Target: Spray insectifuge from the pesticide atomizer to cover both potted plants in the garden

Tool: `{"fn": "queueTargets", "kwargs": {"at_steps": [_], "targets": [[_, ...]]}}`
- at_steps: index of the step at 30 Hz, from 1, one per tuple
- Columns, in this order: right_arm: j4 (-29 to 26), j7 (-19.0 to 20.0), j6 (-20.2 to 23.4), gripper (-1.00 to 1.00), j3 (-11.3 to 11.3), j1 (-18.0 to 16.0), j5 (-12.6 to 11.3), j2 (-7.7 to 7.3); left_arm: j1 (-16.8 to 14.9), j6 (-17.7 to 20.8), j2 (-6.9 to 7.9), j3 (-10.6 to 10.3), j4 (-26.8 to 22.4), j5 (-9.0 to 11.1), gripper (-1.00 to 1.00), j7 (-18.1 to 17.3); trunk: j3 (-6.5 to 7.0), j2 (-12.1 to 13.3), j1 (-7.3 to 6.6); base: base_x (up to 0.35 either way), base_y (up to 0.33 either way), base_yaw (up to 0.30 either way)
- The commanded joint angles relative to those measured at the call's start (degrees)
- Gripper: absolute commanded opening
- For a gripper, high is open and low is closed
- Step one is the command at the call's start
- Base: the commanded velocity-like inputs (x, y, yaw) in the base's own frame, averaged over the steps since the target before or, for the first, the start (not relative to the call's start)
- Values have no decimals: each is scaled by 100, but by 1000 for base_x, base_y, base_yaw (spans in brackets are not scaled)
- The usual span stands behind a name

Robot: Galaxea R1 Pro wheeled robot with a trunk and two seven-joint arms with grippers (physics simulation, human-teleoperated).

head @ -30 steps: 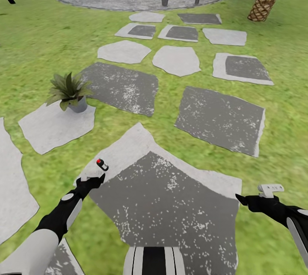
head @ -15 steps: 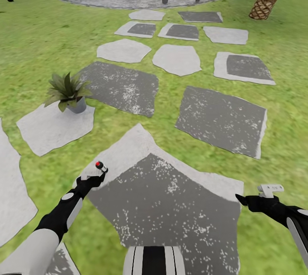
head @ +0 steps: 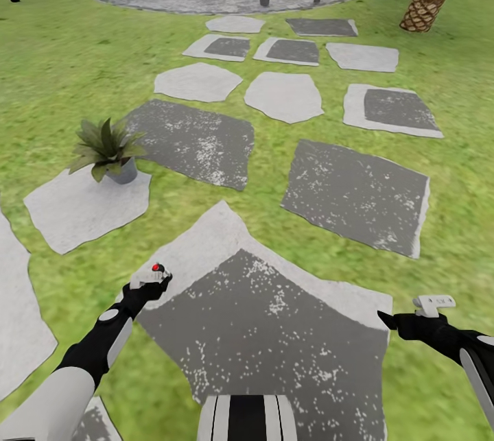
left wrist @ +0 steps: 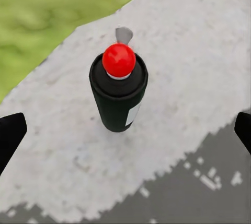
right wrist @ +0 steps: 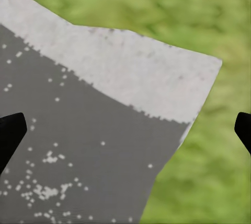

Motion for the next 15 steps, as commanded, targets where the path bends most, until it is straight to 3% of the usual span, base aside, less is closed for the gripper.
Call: {"fn": "queueTargets", "kwargs": {"at_steps": [1,15], "targets": [[-5,3,36,100,-6,-3,-37,0,-2,-6,-1,11,5,60,100,-43,-3,-1,0,68,0,0],[-6,2,36,100,-6,-3,-37,0,22,-11,7,23,5,57,100,-43,-3,-1,0,13,0,0]]}}
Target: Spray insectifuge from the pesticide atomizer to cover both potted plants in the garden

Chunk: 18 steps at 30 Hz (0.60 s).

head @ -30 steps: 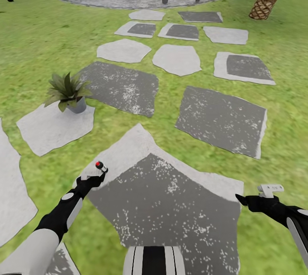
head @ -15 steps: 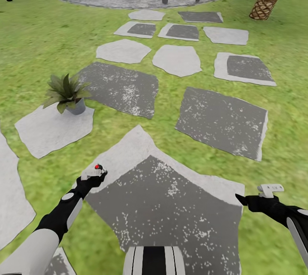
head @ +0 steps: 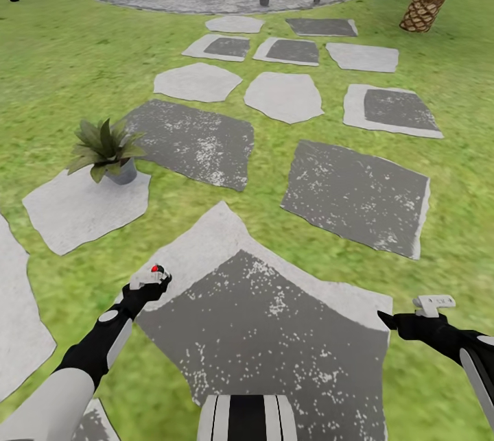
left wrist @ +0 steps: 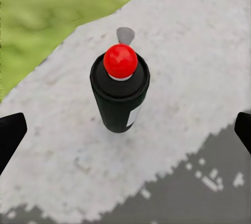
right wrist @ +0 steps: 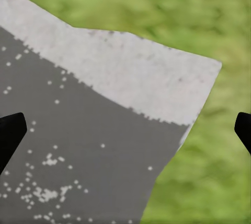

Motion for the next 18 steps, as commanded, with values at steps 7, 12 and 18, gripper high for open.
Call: {"fn": "queueTargets", "kwargs": {"at_steps": [7,12,18], "targets": [[-4,7,35,100,-6,-3,-36,0,-1,-5,-9,14,5,62,100,-44,-7,-1,-1,121,0,0],[-4,10,35,100,-6,-3,-35,-3,-1,-5,-6,15,5,61,100,-44,-24,-1,-1,44,0,0],[-4,11,35,100,-6,-3,-36,-7,-1,-5,-1,15,5,57,100,-44,-29,-1,-1,10,0,0]]}}
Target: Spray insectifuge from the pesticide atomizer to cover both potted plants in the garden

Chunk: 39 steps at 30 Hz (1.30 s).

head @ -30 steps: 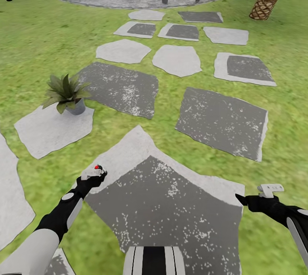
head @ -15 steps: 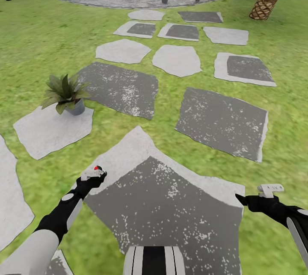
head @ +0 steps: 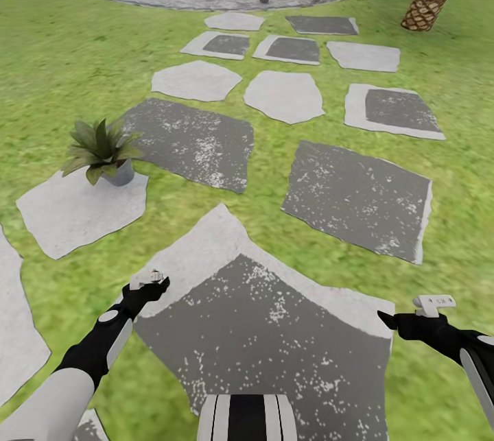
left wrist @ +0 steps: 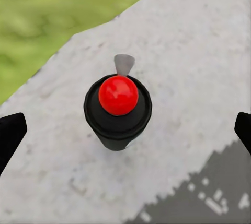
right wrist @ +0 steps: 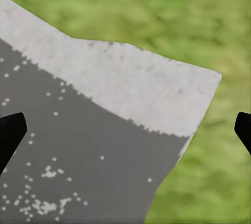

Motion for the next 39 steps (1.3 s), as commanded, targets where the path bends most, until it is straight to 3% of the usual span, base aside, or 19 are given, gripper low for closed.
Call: {"fn": "queueTargets", "kwargs": {"at_steps": [1,5,18,39], "targets": [[-4,3,36,100,-6,-3,-37,1,-2,-5,-1,14,5,59,100,-44,-3,-1,-1,3,0,0],[-4,3,36,100,-6,-3,-37,2,-2,-5,0,15,5,64,100,-44,-6,-1,-1,1,0,0],[-4,-2,33,100,-6,0,-37,-2,-2,-5,-2,23,5,66,100,-44,-278,-15,25,0,0,0],[-4,3,27,100,-6,6,-36,-2,-2,-26,-19,61,5,66,100,-35,-341,-15,25,46,0,0]]}}
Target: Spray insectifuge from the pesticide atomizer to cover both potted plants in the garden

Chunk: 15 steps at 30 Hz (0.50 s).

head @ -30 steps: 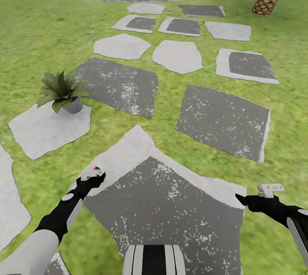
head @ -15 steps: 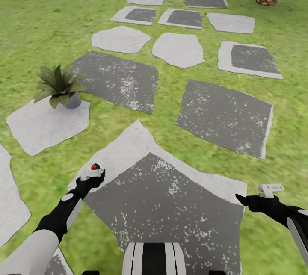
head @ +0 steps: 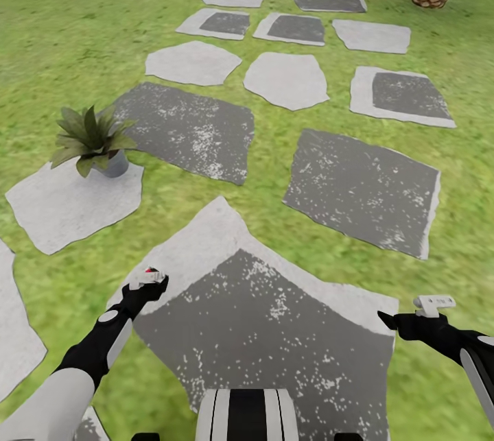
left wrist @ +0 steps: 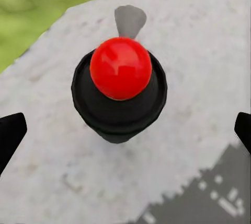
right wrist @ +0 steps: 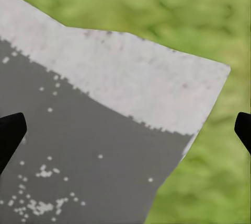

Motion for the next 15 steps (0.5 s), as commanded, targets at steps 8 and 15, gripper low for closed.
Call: {"fn": "queueTargets", "kwargs": {"at_steps": [8,15], "targets": [[-4,3,36,100,-6,-3,-37,0,-2,-11,-10,13,5,60,100,-49,-3,-1,0,28,0,0],[-4,3,36,100,-6,-3,-37,0,-2,-9,-9,12,5,61,100,-48,-3,-1,0,3,0,0]]}}
